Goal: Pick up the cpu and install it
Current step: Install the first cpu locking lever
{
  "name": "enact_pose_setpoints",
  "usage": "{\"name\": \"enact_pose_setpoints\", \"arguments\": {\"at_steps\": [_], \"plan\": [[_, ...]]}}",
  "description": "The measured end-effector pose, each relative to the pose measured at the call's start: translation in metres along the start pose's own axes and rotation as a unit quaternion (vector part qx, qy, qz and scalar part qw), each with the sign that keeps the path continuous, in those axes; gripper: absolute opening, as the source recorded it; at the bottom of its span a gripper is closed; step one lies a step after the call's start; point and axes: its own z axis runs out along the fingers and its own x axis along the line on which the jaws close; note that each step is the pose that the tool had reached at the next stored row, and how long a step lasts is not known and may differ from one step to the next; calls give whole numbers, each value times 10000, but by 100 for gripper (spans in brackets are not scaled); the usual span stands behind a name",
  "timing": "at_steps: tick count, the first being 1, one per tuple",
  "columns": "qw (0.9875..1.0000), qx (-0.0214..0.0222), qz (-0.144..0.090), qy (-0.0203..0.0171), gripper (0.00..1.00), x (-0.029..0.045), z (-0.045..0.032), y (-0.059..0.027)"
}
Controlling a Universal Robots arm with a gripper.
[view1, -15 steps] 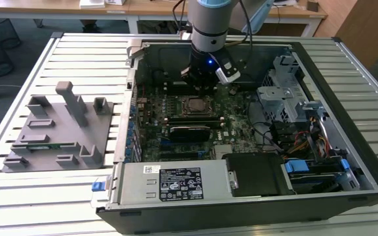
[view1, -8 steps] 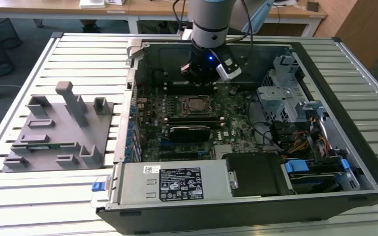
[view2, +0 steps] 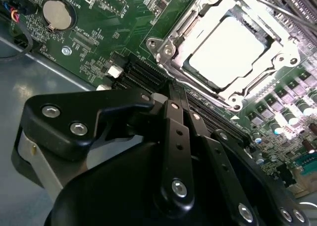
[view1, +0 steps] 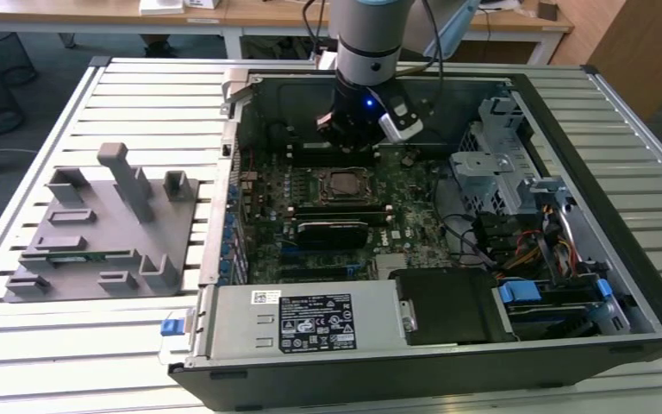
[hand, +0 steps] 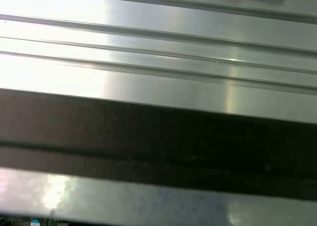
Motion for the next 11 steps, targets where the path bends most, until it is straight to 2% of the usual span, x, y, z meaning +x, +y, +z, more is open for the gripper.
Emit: {"name": "enact_pose_setpoints", "arguments": {"at_steps": [11], "plan": [[10000, 0, 0, 0, 11, 5, -5, -51]]}}
